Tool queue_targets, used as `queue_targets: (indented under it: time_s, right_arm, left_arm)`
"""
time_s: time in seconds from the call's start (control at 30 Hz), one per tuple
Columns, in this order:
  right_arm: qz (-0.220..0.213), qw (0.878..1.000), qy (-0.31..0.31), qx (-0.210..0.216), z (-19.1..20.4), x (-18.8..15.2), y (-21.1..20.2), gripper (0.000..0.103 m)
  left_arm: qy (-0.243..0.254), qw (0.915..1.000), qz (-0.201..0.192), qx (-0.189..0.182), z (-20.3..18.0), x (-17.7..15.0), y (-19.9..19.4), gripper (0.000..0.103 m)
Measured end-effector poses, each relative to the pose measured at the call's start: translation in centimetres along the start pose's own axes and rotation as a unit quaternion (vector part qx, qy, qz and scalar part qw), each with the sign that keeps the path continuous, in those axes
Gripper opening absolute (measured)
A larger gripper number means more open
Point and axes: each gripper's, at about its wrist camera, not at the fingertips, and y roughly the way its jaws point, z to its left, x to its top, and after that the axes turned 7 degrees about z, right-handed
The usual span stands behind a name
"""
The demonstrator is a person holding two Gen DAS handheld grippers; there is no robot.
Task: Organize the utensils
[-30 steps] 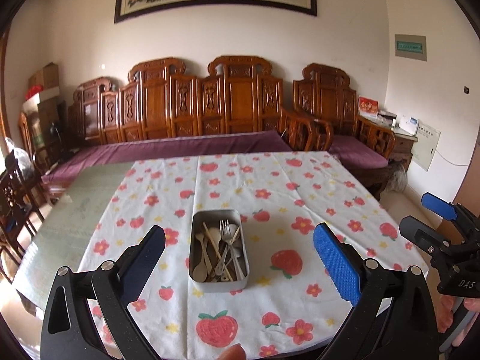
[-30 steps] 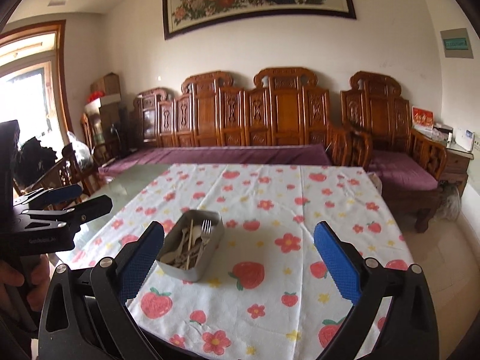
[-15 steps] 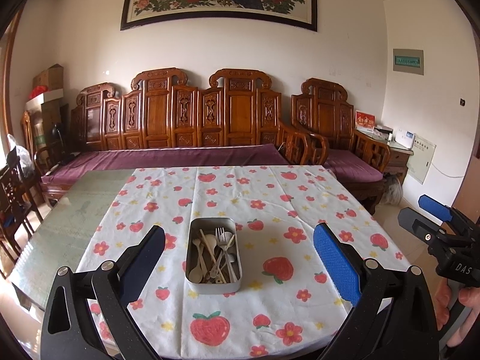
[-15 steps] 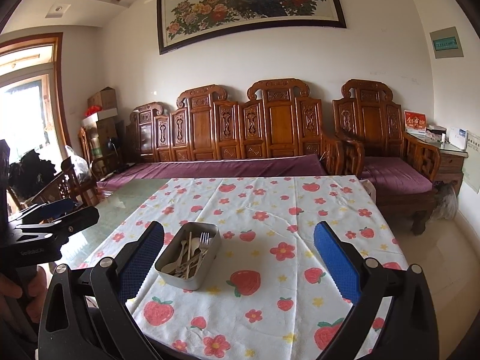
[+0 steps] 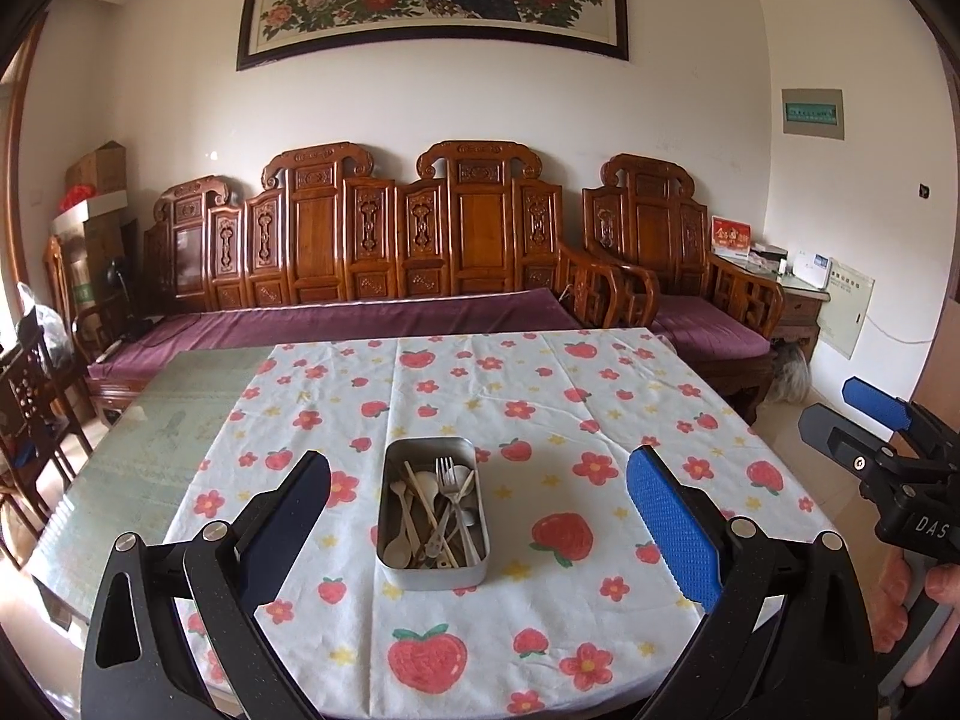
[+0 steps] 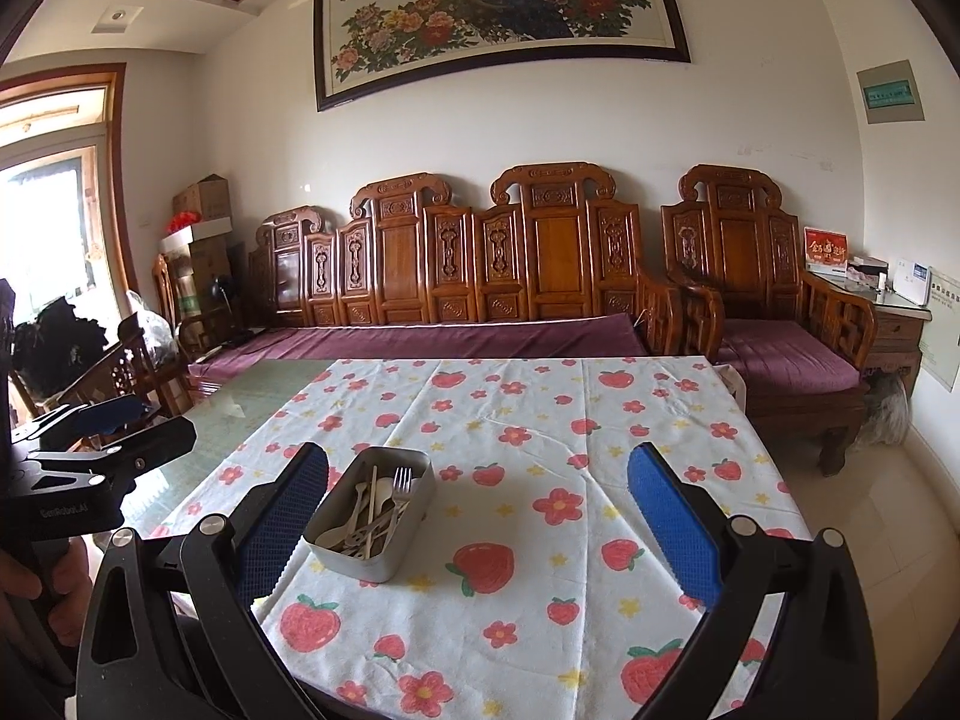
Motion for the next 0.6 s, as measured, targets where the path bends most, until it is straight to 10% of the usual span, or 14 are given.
queue_targets:
  time_s: [0.6]
  right_arm:
    - [0.000,1.000,-0.001,-0.002,-0.29,0.09,-0.07,0.101]
  left_arm:
    - [-0.006,1.0000,-0.006,0.004,-0.11,-0.29,0.08,0.096]
